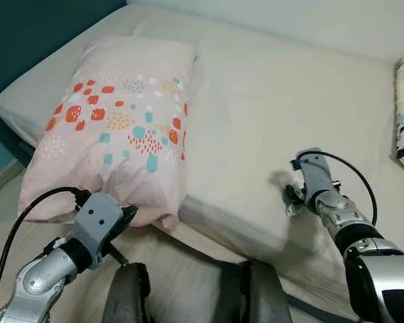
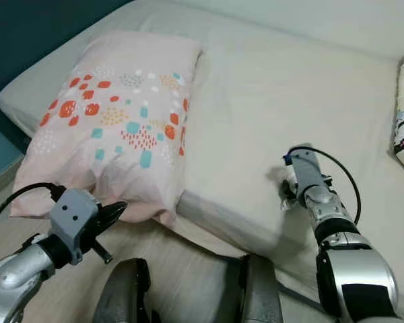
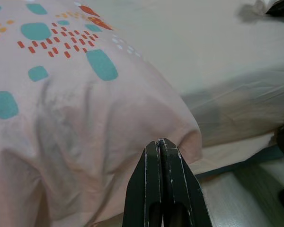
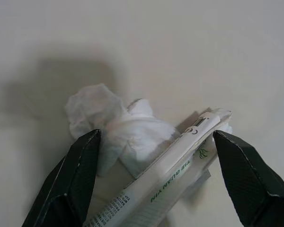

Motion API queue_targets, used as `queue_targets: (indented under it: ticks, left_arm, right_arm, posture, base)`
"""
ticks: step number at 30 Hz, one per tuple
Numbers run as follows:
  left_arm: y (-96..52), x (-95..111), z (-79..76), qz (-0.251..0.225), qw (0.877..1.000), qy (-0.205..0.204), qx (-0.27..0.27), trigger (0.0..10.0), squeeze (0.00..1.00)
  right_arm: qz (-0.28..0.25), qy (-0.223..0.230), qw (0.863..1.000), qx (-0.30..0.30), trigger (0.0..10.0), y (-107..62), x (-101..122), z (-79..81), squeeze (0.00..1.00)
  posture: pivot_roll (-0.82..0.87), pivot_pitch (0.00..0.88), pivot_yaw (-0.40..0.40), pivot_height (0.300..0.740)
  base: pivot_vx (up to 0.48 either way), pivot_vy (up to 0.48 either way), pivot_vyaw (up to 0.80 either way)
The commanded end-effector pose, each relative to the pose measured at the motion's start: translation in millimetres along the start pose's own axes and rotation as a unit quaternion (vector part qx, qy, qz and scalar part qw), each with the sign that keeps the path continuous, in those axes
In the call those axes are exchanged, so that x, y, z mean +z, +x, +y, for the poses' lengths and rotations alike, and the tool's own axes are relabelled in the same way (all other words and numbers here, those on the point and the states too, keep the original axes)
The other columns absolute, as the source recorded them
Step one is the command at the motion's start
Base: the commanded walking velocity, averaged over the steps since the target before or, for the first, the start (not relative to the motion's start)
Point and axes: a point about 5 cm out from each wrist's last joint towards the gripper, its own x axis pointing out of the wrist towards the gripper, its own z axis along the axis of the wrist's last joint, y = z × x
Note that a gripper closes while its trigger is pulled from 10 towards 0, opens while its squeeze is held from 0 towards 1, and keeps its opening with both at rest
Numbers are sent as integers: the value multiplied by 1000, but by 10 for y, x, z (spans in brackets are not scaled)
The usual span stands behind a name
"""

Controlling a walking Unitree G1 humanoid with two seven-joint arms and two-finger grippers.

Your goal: Clean up the room

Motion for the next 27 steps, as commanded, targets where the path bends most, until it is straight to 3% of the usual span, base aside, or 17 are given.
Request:
queue_targets:
  ticks: [1,2,3,4,5,11,13,15,17,18,19,20,21,27]
  left_arm:
    - [-47,-19,-18,14,1000,6,-16,10000,0]
    - [-47,-19,-18,14,1000,6,-16,10000,0]
    - [-47,-18,-20,14,1000,5,-18,10000,0]
    - [-47,-18,-20,14,1000,5,-18,10000,0]
    - [-39,-18,-35,13,999,8,-29,10000,0]
    - [-16,-24,-29,12,999,10,-32,10000,0]
    - [9,-30,-23,11,999,14,-35,10000,0]
    - [9,-30,-23,11,999,14,-35,10000,0]
    - [31,-33,-26,10,999,19,-44,10000,0]
    - [31,-33,-26,10,999,19,-44,10000,0]
    - [43,-34,-28,10,999,21,-48,10000,0]
    - [51,-33,-28,10,998,23,-52,10000,0]
    - [58,-33,-28,10,998,25,-56,10000,0]
    - [61,-41,-13,13,997,31,-64,10000,0]
  right_arm:
    - [23,-46,998,28,10000,-13,-137,21,490]
    - [23,-46,998,28,10000,-13,-137,21,490]
    - [22,-65,997,37,10000,-16,-133,20,94]
    - [22,-65,997,37,10000,-16,-133,20,94]
    - [24,-100,993,50,10000,-22,-137,6,0]
    - [14,-85,996,29,10000,-23,-98,-51,0]
    - [-15,47,999,-18,10000,-25,11,-159,0]
    - [-15,47,999,-18,10000,-25,11,-159,0]
    - [-34,191,979,-57,10000,-30,72,-243,0]
    - [-34,191,979,-57,10000,-30,72,-243,0]
    - [-36,252,965,-62,10000,-27,75,-240,0]
    - [-34,293,954,-62,10000,-21,72,-215,906]
    - [-31,324,944,-52,10000,-11,76,-165,1000]
    - [-23,353,935,-33,10000,8,91,-61,1000]
  posture:
    - [211,308,-36,555]
    - [211,308,-36,555]
    - [210,308,-35,555]
    - [210,308,-35,555]
    - [207,304,-32,555]
    - [199,299,-29,555]
    - [192,290,-17,555]
    - [192,290,-17,555]
    - [190,285,-13,555]
    - [190,285,-13,555]
    - [191,283,-9,555]
    - [191,283,-8,555]
    - [193,281,-7,555]
    - [194,282,-6,555]
  base:
    - [0,0,0]
    - [0,0,0]
    - [0,0,0]
    - [0,0,0]
    - [0,0,0]
    - [0,0,0]
    - [0,0,0]
    - [0,0,0]
    - [0,0,0]
    - [0,0,0]
    - [0,0,0]
    - [0,0,0]
    - [0,0,0]
    - [0,0,0]
